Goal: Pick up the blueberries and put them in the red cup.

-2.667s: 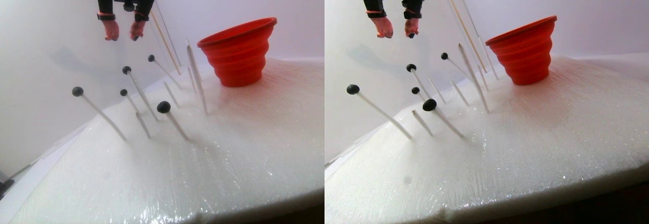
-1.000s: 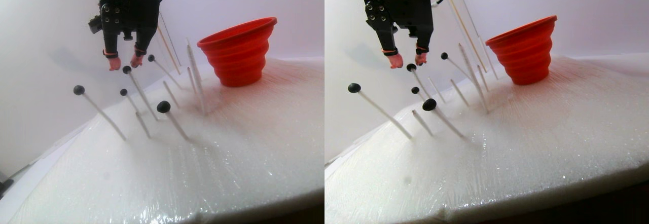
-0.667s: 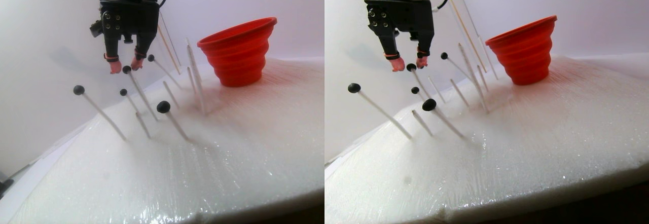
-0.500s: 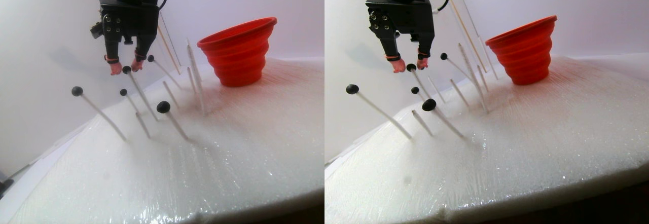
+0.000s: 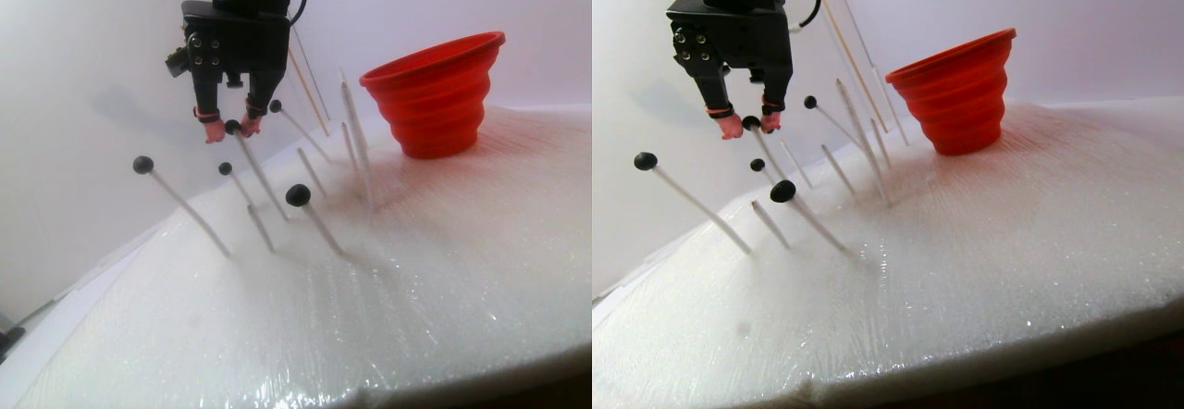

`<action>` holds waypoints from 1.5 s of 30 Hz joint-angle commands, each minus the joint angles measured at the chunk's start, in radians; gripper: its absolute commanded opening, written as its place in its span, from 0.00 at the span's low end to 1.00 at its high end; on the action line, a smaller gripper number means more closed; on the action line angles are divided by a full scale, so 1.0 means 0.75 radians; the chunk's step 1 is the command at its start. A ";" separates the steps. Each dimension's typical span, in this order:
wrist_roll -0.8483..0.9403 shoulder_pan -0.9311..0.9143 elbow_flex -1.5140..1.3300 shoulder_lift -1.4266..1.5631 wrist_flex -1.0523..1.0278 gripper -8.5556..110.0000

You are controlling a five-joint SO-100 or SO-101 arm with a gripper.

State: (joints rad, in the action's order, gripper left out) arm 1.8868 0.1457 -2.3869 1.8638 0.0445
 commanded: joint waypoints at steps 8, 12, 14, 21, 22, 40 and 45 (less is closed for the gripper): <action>-0.025 0.080 0.086 0.037 0.029 0.17; -0.025 0.076 0.084 0.063 0.025 0.17; -0.018 0.074 0.086 0.076 0.025 0.17; -0.025 0.063 0.092 0.133 -0.006 0.16; -0.029 0.061 0.100 0.139 -0.020 0.16; -0.031 0.027 0.049 0.380 -0.176 0.16; -0.022 0.000 0.035 0.440 -0.241 0.16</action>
State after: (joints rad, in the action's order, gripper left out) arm 1.8653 0.1442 -2.3869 2.0908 -0.1197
